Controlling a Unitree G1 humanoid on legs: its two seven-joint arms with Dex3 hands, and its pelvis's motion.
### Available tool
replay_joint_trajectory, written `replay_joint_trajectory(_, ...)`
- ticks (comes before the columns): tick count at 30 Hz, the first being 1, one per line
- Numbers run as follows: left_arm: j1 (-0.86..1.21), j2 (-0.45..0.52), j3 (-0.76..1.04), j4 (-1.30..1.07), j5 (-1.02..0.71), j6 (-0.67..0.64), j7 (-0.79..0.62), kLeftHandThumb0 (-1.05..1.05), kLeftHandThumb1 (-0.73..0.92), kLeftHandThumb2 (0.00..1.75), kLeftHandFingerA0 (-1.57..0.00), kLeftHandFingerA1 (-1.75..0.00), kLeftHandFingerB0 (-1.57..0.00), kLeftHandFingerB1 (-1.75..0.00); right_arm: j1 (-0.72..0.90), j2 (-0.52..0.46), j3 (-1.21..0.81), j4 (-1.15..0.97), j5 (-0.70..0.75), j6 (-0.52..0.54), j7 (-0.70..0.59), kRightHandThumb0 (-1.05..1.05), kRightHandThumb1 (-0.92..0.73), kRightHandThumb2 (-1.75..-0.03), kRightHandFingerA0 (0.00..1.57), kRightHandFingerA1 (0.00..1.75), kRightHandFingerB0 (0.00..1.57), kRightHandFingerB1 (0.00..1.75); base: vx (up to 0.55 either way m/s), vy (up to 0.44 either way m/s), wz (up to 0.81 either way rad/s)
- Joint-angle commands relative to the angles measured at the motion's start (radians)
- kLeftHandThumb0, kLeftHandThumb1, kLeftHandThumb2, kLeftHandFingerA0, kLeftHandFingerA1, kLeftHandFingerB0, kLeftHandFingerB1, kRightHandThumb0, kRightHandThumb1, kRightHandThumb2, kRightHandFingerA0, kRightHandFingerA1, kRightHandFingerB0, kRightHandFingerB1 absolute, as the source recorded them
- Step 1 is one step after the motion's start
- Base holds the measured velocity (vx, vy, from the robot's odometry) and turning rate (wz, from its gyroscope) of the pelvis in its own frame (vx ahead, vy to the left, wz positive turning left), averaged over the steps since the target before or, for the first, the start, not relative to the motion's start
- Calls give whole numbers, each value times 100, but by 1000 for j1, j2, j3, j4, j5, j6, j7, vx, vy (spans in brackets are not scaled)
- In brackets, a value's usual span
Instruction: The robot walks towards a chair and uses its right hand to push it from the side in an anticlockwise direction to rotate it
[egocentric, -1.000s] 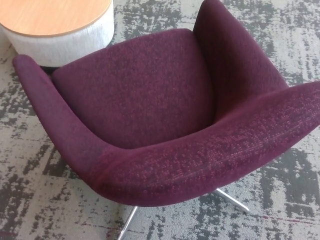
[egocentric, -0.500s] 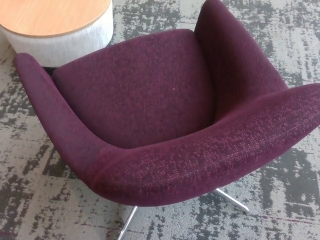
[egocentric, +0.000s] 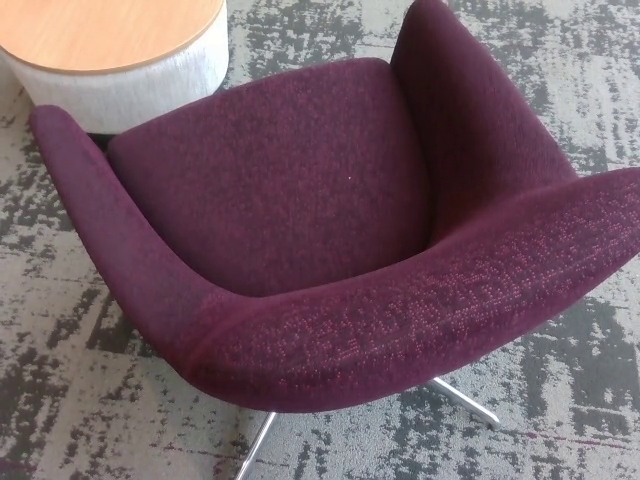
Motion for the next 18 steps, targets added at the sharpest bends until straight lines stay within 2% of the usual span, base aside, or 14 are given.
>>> replay_joint_trajectory(1,6,10,13,-4,-8,20,-7,-105,27,128,-50,-128,-31,-108,5,-20,18,-4,27,-2,-2,-66,-75,-63,47,50,19,30,0,0,0)
replay_joint_trajectory(2,7,10,15,-3,-8,21,-6,-105,26,128,-62,-136,-28,-107,8,-22,17,-8,36,-3,10,-67,-74,-63,43,49,19,30,0,0,0)
replay_joint_trajectory(3,7,10,14,-2,-5,22,-3,-105,29,129,-21,-106,-29,-105,5,-24,19,-5,38,3,10,-68,-74,-63,44,49,18,30,0,0,0)
replay_joint_trajectory(4,7,11,12,-1,-1,23,1,-105,29,129,-21,-106,-29,-105,-1,-26,25,-1,33,13,4,-68,-74,-63,44,49,18,30,0,0,0)
replay_joint_trajectory(5,6,7,28,-3,-17,22,-1,-105,26,129,-45,-124,-27,-106,-4,-27,28,-2,35,19,7,-63,-75,-62,45,49,17,30,0,0,0)
replay_joint_trajectory(6,6,8,29,-3,-15,20,-3,-105,24,127,-35,-119,-26,-106,-5,-27,30,1,37,16,6,-65,-75,-63,44,48,17,29,0,0,0)
replay_joint_trajectory(7,6,10,27,-2,-10,18,-4,-105,24,127,-35,-119,-26,-106,-6,-28,32,5,39,9,5,-65,-75,-63,44,48,17,29,0,0,0)
replay_joint_trajectory(8,3,10,26,-3,-9,22,-9,-105,26,128,-24,-112,-26,-106,0,-25,26,-4,54,-1,22,-69,-75,-63,38,47,17,29,0,0,0)
replay_joint_trajectory(9,1,11,26,-4,-9,24,-12,-105,26,128,-24,-112,-26,-106,2,-23,24,-8,61,-5,29,-69,-75,-63,38,47,17,29,0,0,0)
replay_joint_trajectory(10,-2,10,24,-2,-6,32,-8,-105,24,116,-43,-154,-27,-129,3,-23,25,-11,60,-3,24,-71,-76,-63,41,48,18,30,0,0,0)
replay_joint_trajectory(13,-4,2,49,-2,-31,32,-12,-103,20,120,-42,-154,-30,-130,1,-28,32,-14,61,-1,29,-68,-77,-63,43,50,17,30,0,0,0)
replay_joint_trajectory(14,-1,9,39,0,-16,17,-17,-102,23,123,-34,-145,-31,-127,2,-30,39,-22,53,6,20,-67,-78,-64,43,50,16,30,0,0,0)
replay_joint_trajectory(15,3,10,36,-2,-10,11,-10,-105,29,130,-20,-108,-36,-110,6,-30,41,-26,52,-4,12,-67,-77,-63,40,49,18,29,0,0,0)
replay_joint_trajectory(18,4,11,35,-4,-9,10,-6,-105,29,130,-20,-108,-36,-110,9,-31,45,-30,56,-7,9,-67,-77,-63,40,49,18,29,0,0,0)
